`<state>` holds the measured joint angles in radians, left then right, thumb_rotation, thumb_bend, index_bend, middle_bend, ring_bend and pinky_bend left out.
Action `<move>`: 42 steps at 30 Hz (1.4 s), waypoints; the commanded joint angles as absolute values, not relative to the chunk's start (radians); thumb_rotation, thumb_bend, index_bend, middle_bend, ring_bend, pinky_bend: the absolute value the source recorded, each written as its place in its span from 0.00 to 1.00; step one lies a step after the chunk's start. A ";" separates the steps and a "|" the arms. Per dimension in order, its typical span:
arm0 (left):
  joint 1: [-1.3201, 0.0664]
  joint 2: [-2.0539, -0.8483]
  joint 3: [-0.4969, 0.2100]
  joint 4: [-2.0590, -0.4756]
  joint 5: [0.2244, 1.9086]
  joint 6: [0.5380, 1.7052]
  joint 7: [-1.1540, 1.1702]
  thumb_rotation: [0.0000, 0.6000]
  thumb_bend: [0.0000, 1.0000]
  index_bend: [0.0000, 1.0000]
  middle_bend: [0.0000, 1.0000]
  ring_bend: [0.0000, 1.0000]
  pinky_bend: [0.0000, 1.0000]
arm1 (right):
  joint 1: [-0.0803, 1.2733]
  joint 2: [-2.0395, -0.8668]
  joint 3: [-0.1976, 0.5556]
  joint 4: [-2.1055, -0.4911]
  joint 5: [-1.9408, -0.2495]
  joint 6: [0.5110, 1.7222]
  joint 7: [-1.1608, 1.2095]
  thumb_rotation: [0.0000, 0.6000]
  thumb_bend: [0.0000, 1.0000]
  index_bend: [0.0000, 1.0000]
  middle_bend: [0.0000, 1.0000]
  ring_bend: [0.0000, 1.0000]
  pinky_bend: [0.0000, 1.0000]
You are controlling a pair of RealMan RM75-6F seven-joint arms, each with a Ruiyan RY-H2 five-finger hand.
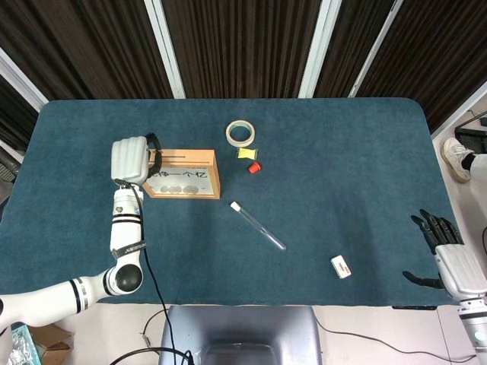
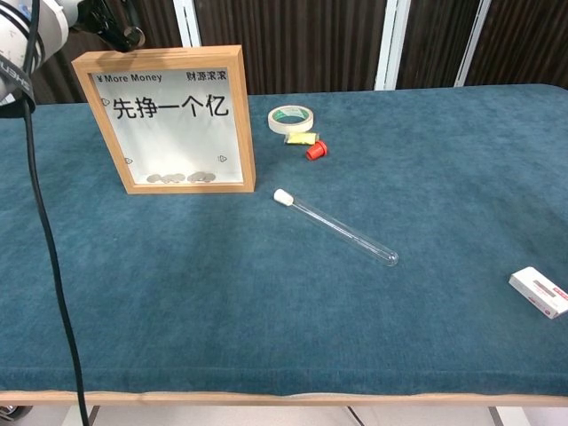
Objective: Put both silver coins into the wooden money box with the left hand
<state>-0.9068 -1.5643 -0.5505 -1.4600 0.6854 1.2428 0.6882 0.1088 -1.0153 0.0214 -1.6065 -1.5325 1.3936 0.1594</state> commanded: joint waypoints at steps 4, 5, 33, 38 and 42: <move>-0.919 -1.568 -0.539 -1.443 0.664 1.231 0.672 1.00 0.53 0.62 1.00 1.00 1.00 | 0.108 -1.016 0.021 -1.607 -1.532 1.395 0.159 1.00 0.14 0.00 0.00 0.00 0.00; -0.920 -1.568 -0.536 -1.441 0.664 1.231 0.670 1.00 0.52 0.62 1.00 1.00 1.00 | 0.107 -1.016 0.022 -1.607 -1.531 1.396 0.159 1.00 0.14 0.00 0.00 0.00 0.00; -0.947 -1.560 -0.487 -1.454 0.649 1.254 0.664 1.00 0.52 0.62 1.00 1.00 1.00 | 0.104 -1.015 0.023 -1.607 -1.529 1.403 0.164 1.00 0.14 0.00 0.00 0.00 0.00; -0.949 -1.561 -0.482 -1.451 0.647 1.256 0.662 1.00 0.51 0.50 1.00 1.00 1.00 | 0.103 -1.014 0.023 -1.607 -1.528 1.404 0.165 1.00 0.14 0.00 0.00 0.00 0.00; -0.948 -1.557 -0.482 -1.455 0.653 1.263 0.655 1.00 0.49 0.36 1.00 1.00 1.00 | 0.104 -1.015 0.023 -1.607 -1.528 1.402 0.163 1.00 0.14 0.00 0.00 0.00 0.00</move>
